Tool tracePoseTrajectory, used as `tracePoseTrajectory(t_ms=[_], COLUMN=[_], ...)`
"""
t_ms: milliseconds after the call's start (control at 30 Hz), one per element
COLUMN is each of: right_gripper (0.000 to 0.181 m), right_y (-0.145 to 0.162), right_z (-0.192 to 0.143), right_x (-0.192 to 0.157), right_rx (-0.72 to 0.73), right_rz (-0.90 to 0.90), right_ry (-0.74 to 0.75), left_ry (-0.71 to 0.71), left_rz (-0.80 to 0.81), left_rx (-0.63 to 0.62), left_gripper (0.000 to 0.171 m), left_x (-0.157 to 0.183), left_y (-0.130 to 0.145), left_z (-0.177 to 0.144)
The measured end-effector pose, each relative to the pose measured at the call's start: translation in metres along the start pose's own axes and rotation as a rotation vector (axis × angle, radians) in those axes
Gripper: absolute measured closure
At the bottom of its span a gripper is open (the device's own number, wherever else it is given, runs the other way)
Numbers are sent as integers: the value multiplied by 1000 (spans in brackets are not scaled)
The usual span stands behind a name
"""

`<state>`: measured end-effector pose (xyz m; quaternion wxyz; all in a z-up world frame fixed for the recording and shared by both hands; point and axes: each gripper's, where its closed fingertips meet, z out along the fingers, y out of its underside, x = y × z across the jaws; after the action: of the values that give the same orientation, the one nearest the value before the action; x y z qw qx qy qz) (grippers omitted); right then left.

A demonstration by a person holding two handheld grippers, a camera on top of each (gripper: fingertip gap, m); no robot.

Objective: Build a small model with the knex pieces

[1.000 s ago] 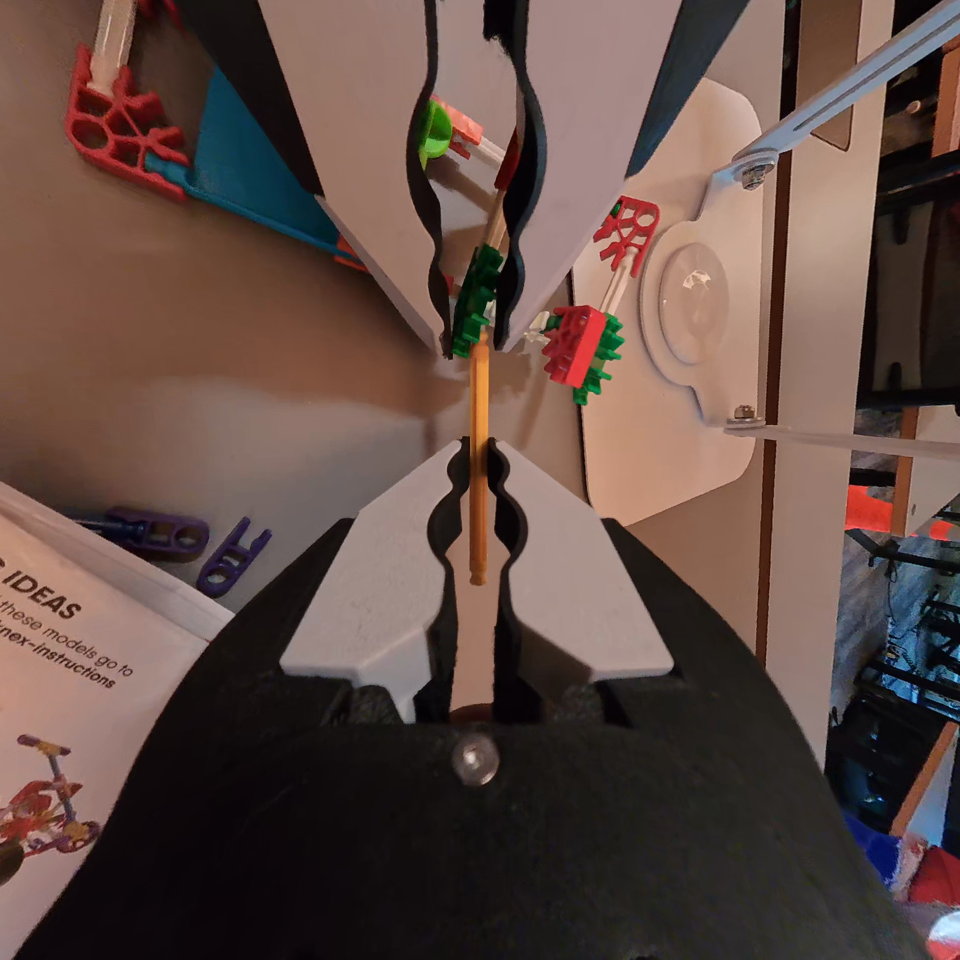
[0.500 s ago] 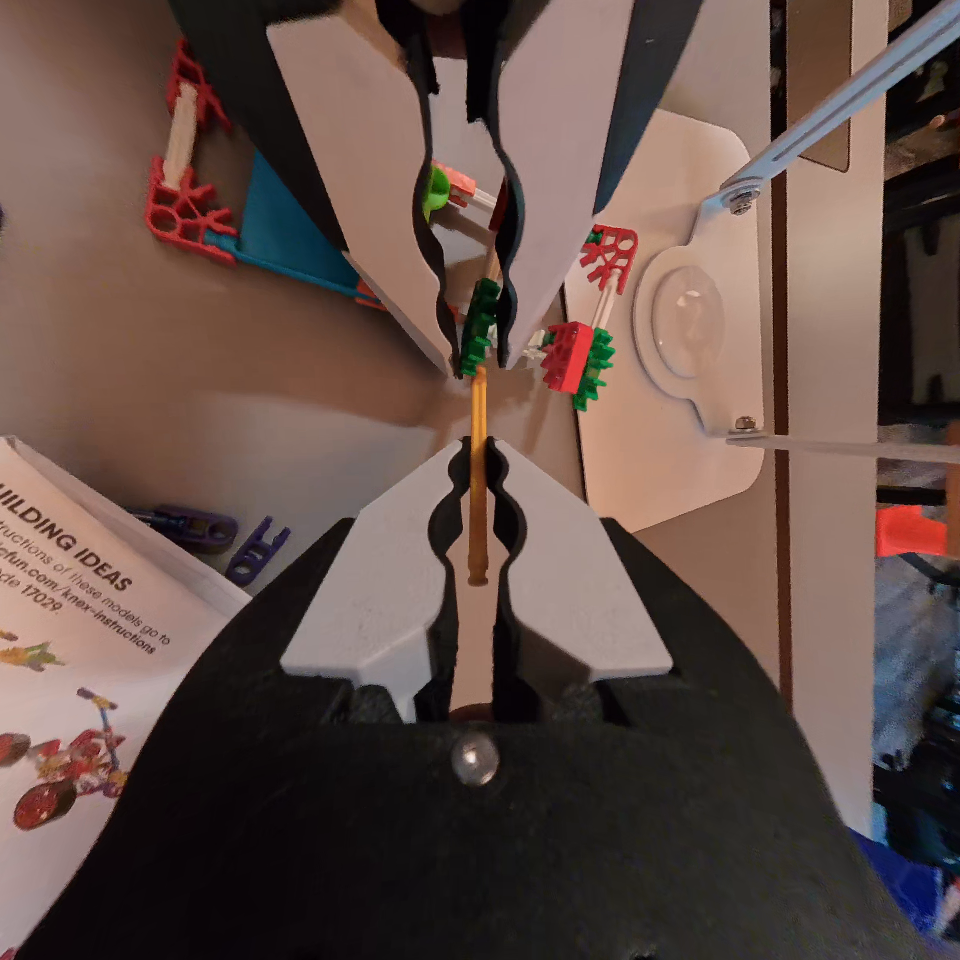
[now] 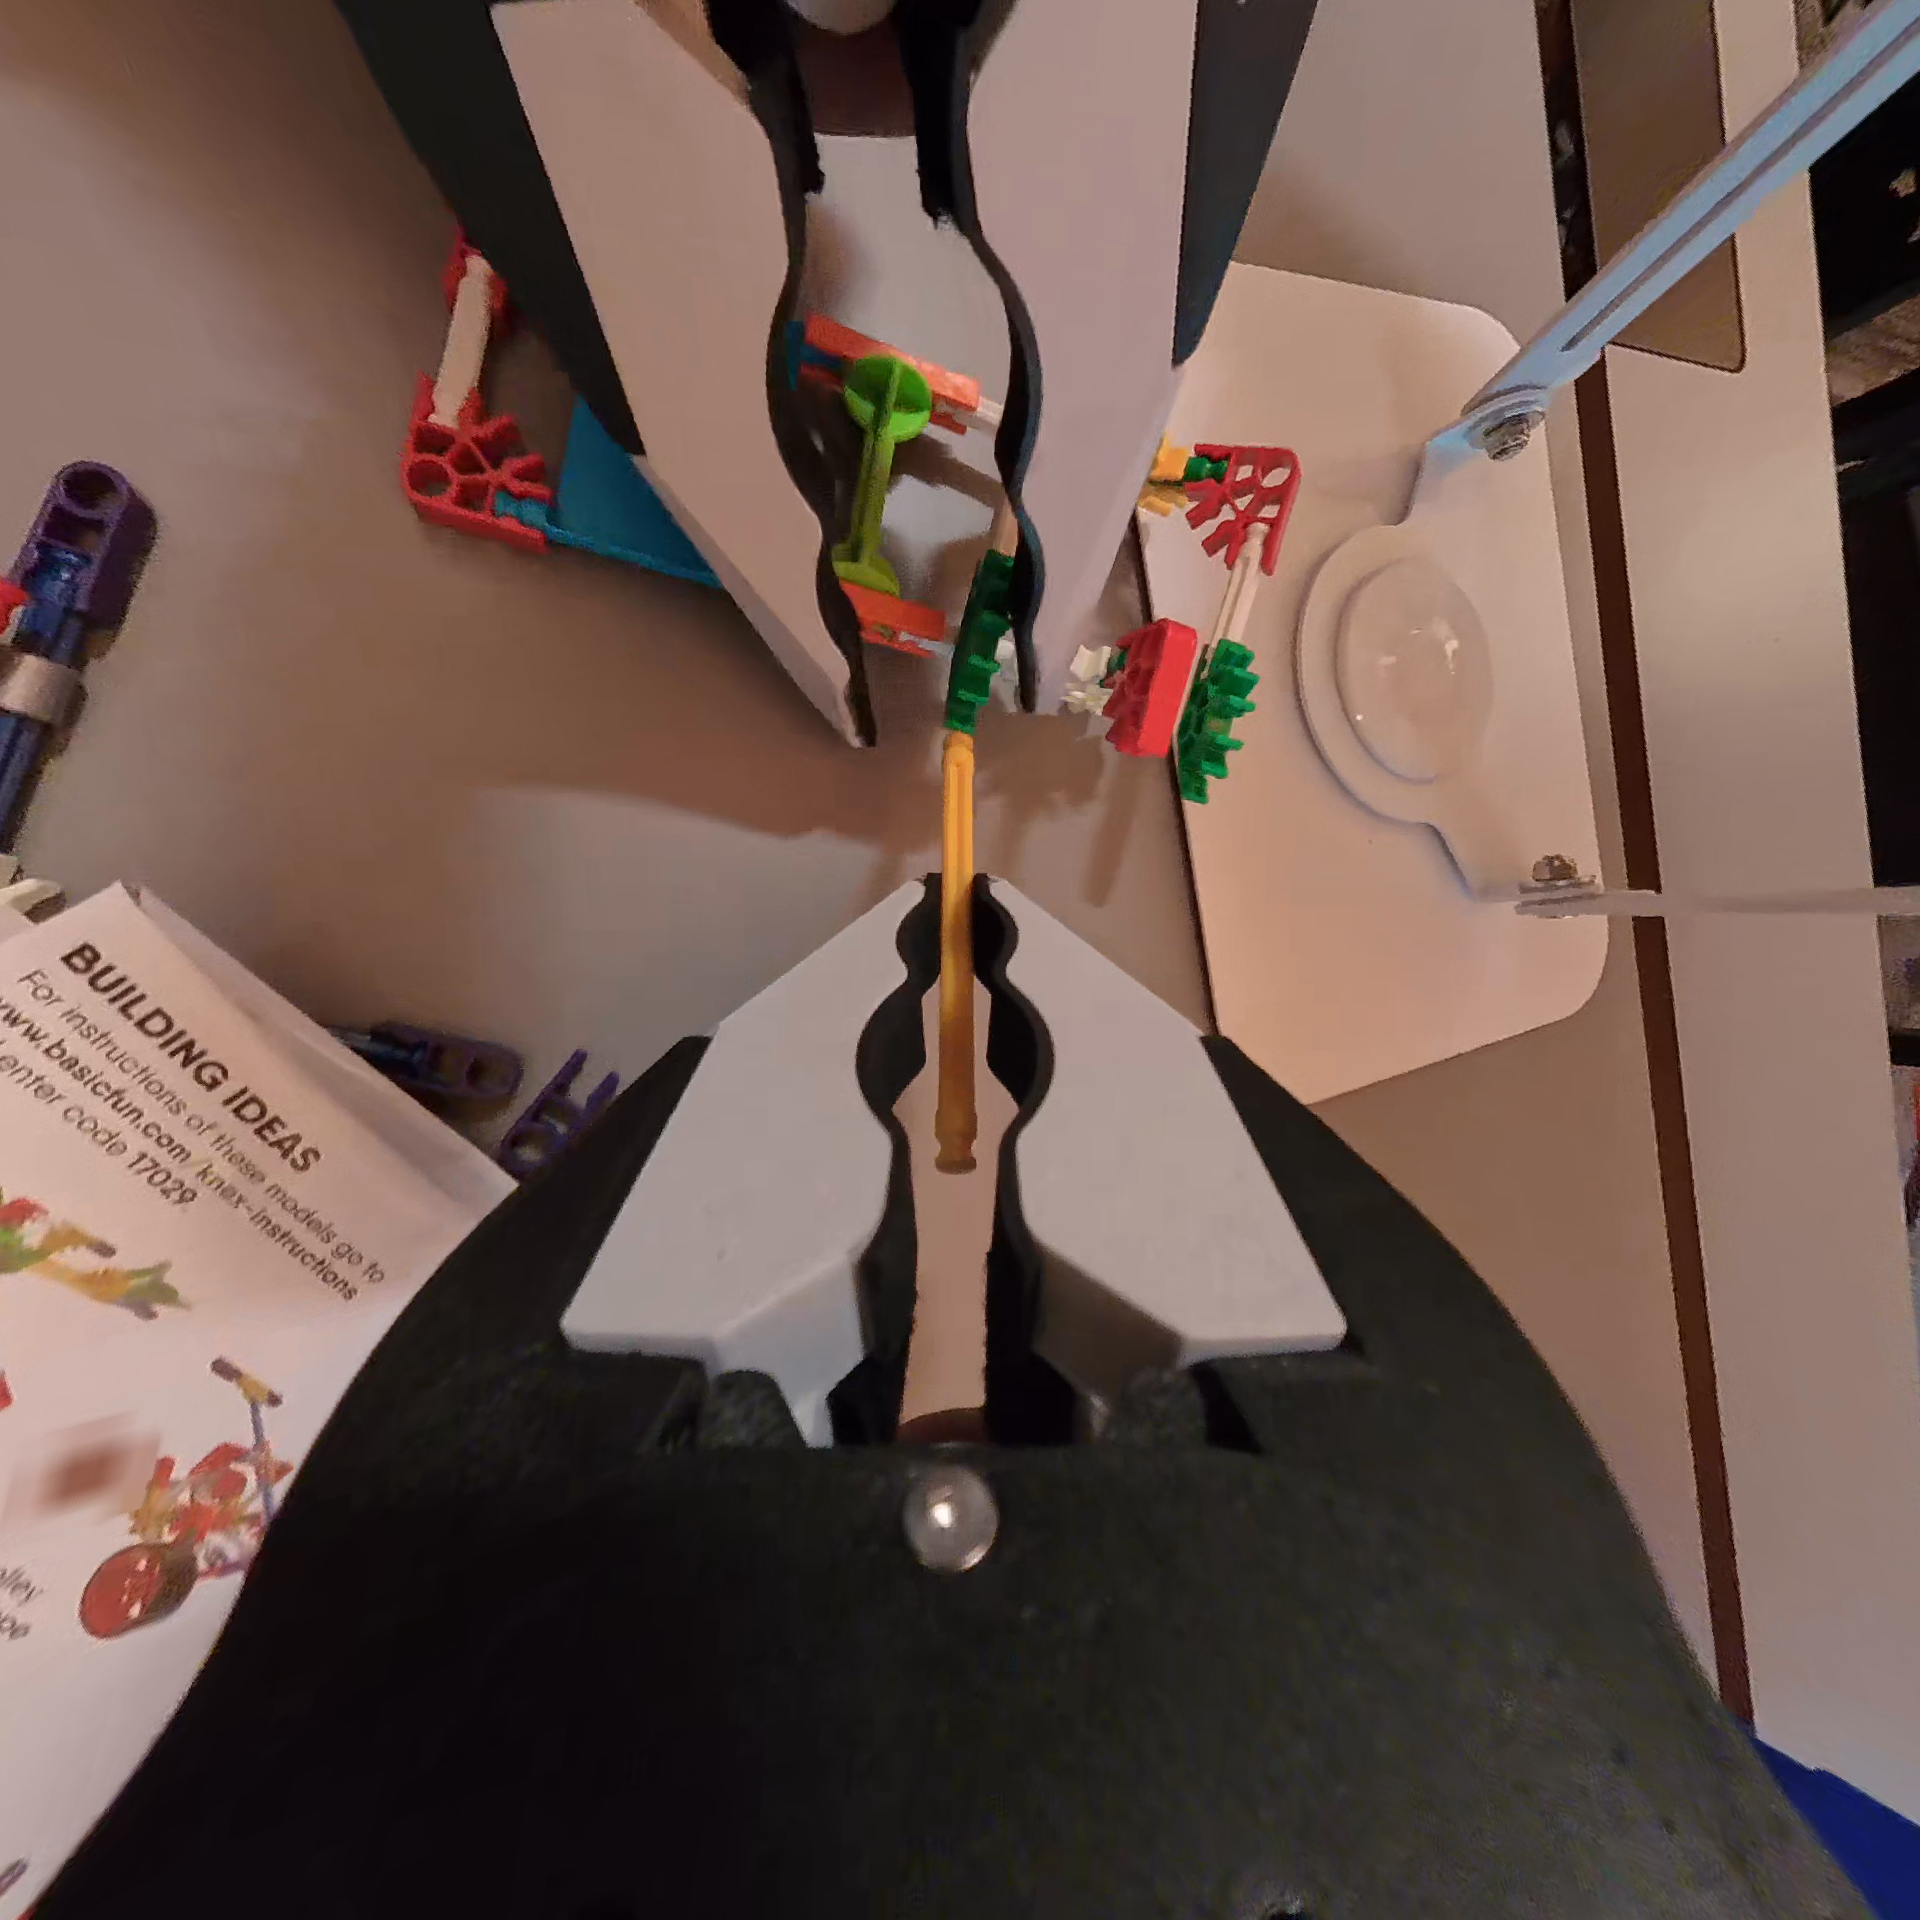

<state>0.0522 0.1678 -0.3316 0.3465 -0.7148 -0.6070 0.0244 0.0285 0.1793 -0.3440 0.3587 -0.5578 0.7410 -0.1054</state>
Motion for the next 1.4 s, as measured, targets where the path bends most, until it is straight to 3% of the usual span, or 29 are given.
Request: tracePoseTrajectory(t_ms=[267, 567, 867, 1400], right_gripper=[179, 179, 178, 169], right_y=[-16, -13, -8, -16], right_z=[-1, 7, 7, 21], right_x=[-4, 3, 8, 10], right_rx=[26, -26, -34, 50], right_rz=[23, 23, 45, -57], right_ry=[-14, 25, 49, 92], left_ry=[-5, -78, -105, -48], left_rz=[14, 57, 62, 8], left_rx=[-3, -33, -11, 60], left_gripper=[140, 156, 159, 166], left_x=[-1, -12, -16, -7], left_y=[1, 6, 3, -4], left_z=[-6, -2, 1, 3])
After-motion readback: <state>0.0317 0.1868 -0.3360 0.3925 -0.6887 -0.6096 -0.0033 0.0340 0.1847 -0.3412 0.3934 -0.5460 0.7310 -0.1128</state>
